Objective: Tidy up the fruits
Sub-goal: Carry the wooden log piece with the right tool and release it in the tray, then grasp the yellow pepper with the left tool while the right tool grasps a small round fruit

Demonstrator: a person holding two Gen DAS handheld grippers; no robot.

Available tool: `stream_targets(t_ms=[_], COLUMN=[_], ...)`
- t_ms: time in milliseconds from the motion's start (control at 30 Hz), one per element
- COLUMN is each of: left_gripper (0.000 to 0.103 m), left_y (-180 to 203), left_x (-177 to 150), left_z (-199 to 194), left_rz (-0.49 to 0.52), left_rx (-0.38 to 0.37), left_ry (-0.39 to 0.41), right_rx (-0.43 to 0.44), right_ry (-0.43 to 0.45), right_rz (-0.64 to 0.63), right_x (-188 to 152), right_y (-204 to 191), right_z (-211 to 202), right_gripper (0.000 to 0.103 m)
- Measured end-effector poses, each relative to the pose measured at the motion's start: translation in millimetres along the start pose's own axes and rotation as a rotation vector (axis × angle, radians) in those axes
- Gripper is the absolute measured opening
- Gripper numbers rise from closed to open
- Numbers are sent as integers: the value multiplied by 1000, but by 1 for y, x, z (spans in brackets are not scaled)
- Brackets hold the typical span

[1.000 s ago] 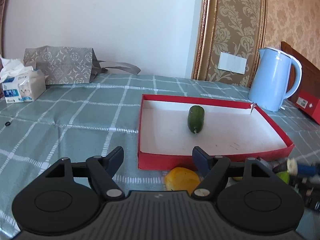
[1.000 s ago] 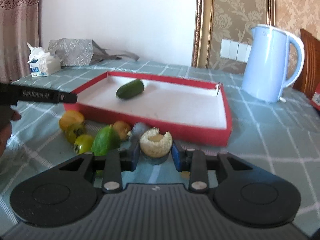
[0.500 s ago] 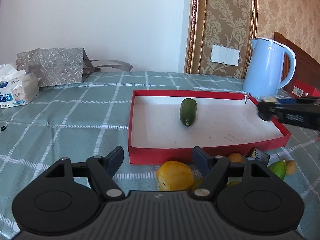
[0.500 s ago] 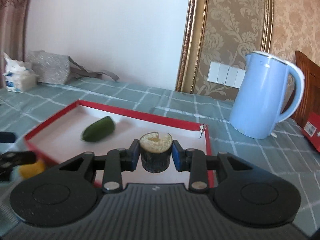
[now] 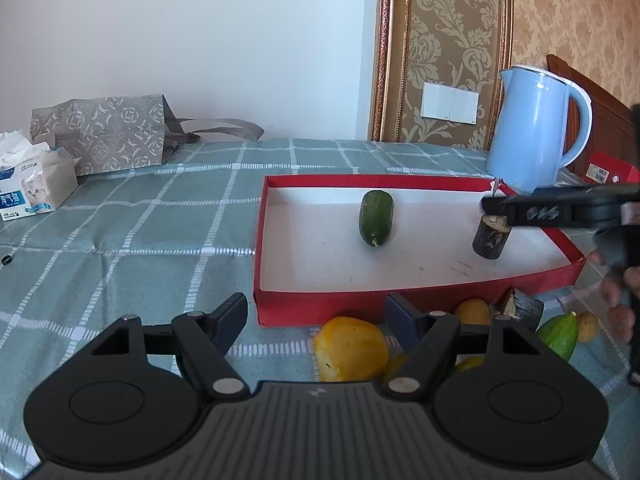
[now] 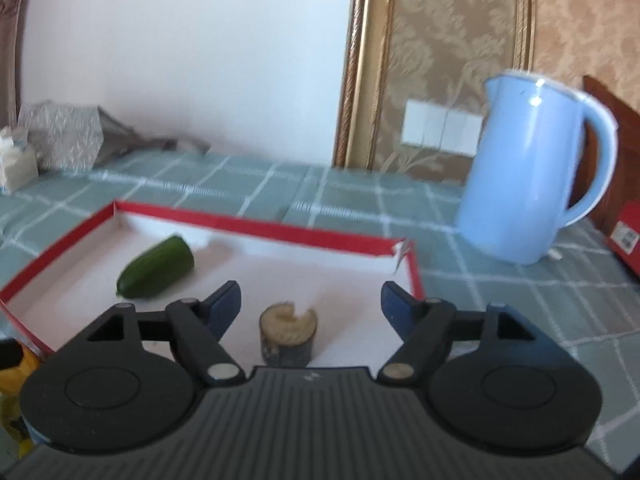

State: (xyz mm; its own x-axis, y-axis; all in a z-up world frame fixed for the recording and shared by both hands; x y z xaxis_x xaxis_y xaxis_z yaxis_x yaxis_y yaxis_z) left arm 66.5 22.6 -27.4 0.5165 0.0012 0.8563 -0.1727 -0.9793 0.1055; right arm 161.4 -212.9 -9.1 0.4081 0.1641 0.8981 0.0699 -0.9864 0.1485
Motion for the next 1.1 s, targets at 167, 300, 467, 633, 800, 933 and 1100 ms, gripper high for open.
stream_targets(t_ms=[167,300,467,633,800,933,1100], left_gripper=[75,75,75,75,75,75,75], left_y=[0,0,-1,-2,0,9,19], left_x=[-2,-8,-11,-20,-30,-37,-41], left_z=[-5,-11,-16,-21,-33,-39,-42], left_rz=[-3,7,-2,-3,-4,31,67], left_rx=[-2,-3,-11,-9,-40,-65,-97], left_ry=[5,8,6,-4,-5,-10,-10], right_rx=[20,32,51,65,89,103,105], right_ry=[65,92,20,-61,-93,-125,-143], right_rz=[17,5,37,54,36,14,8], right_x=[-1,-19,-54,-76,-84,-86,-87], right_y=[16,32,50,51,42,31,27], right_z=[-48,-87,-108,-99,-90,-79,-69], right_gripper=[75,75,74,64,56,46,42])
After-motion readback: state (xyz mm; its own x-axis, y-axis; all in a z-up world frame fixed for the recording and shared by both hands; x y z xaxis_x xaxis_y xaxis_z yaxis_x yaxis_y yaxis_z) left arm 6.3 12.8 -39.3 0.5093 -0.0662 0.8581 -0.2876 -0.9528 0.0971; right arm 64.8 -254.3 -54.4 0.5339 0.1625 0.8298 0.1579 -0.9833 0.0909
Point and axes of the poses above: each gripper's, at about its wrist camera, not at the fingertips, and z roughly the way its jaws point, y to its right, x to its top, the point moved 4 cm from there along z, roughly the way its jaws point, and after that the axes turned 8 degrees about -x, right-handed, at the moved point
